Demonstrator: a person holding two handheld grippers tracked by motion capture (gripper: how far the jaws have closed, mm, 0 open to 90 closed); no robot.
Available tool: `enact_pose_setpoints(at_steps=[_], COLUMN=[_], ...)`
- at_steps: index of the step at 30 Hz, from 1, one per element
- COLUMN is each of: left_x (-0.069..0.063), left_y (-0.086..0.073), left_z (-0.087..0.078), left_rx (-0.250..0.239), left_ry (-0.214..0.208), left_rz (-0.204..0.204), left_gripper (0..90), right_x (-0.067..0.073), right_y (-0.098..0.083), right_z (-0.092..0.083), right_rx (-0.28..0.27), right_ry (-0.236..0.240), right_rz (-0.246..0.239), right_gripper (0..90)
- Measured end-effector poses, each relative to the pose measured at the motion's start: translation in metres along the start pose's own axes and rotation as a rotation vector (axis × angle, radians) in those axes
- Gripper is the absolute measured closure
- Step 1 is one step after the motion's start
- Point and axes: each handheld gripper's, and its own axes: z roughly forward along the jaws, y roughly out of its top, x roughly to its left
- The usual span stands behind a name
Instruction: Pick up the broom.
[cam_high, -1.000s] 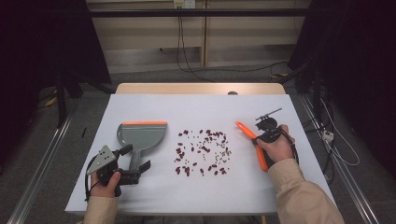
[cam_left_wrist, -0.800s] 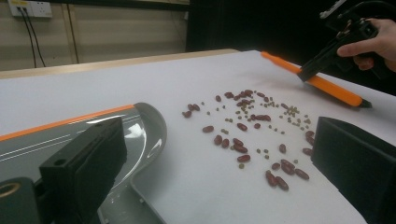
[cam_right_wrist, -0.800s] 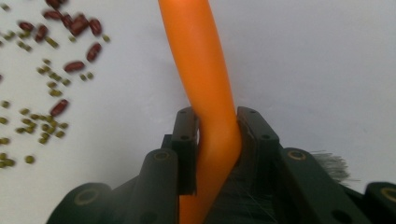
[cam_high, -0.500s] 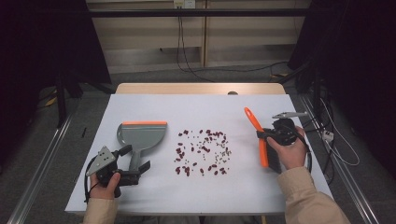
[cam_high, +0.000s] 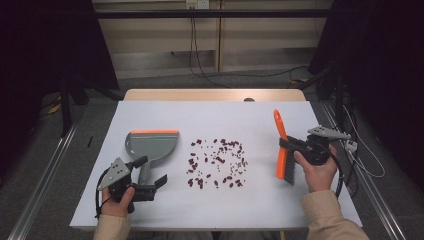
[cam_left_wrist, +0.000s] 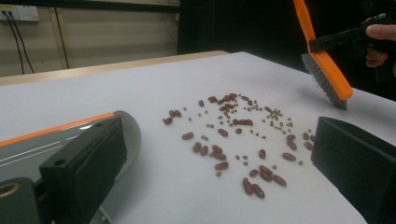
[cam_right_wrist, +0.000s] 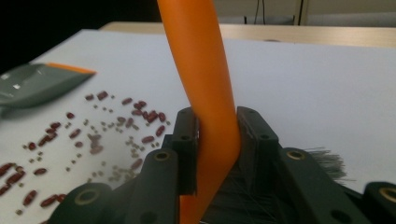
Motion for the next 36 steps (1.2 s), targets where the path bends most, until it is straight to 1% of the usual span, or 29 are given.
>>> enact_pose_setpoints(at_steps=[2, 5, 6, 7, 9, 12, 13, 15, 19, 21, 22, 24, 26, 27, 29, 30, 32, 36], left_x=[-0.001, -0.004, -0.004, -0.005, -0.007, -0.01, -0.011, -0.014, -0.019, -0.019, -0.02, -0.021, -0.024, -0.025, -0.029, -0.031, -0.035, -0.043], left_y=[0.001, 0.002, 0.002, 0.002, 0.004, 0.005, 0.006, 0.007, 0.01, 0.011, 0.012, 0.015, 0.018, 0.02, 0.023, 0.025, 0.027, 0.032], left_z=[0.001, 0.004, 0.004, 0.006, 0.008, 0.011, 0.012, 0.015, 0.02, 0.023, 0.025, 0.029, 0.034, 0.037, 0.044, 0.048, 0.055, 0.07], left_rx=[0.006, 0.014, 0.014, 0.021, 0.018, 0.021, 0.025, 0.025, 0.029, 0.032, 0.034, 0.037, 0.034, 0.032, 0.034, 0.039, 0.046, 0.056], left_ry=[0.001, -0.012, -0.012, -0.022, -0.022, -0.031, -0.036, -0.044, -0.062, -0.07, -0.074, -0.081, -0.095, -0.103, -0.124, -0.136, -0.163, -0.188], left_rz=[0.002, 0.008, 0.008, 0.017, 0.009, 0.011, 0.021, 0.023, 0.032, 0.032, 0.031, 0.031, 0.032, 0.031, 0.029, 0.021, 0.017, 0.004], left_gripper=[3.1, 3.1, 3.1, 3.1, 3.1, 3.1, 3.1, 3.1, 3.2, 3.2, 3.2, 3.2, 3.2, 3.2, 3.2, 3.2, 3.2, 3.4], right_x=[0.001, 0.001, 0.001, 0.0, -0.002, -0.002, -0.001, 0.0, 0.002, 0.004, 0.005, 0.01, 0.014, 0.017, 0.021, 0.024, 0.029, 0.04], right_y=[-0.003, -0.006, -0.007, -0.007, -0.007, -0.007, -0.007, -0.006, -0.005, -0.004, -0.002, 0.001, 0.005, 0.007, 0.01, 0.012, 0.015, 0.02], right_z=[-0.004, -0.01, -0.012, -0.015, -0.019, -0.021, -0.022, -0.023, -0.023, -0.025, -0.025, -0.024, -0.021, -0.019, -0.015, -0.013, -0.009, -0.001], right_rx=[-0.029, -0.072, -0.088, -0.109, -0.137, -0.162, -0.172, -0.192, -0.221, -0.239, -0.243, -0.239, -0.233, -0.229, -0.228, -0.225, -0.216, -0.21], right_ry=[0.002, 0.006, 0.015, 0.022, 0.038, 0.064, 0.07, 0.087, 0.114, 0.134, 0.14, 0.135, 0.141, 0.147, 0.159, 0.164, 0.16, 0.182], right_rz=[0.0, 0.002, 0.014, 0.025, 0.047, 0.06, 0.065, 0.061, 0.081, 0.1, 0.104, 0.081, 0.068, 0.06, 0.061, 0.059, 0.037, 0.026], right_gripper=[70.7, 70.8, 70.8, 70.8, 70.9, 71.0, 71.0, 71.0, 71.0, 71.0, 71.0, 71.0, 71.0, 71.0, 71.0, 71.0, 71.0, 71.0])
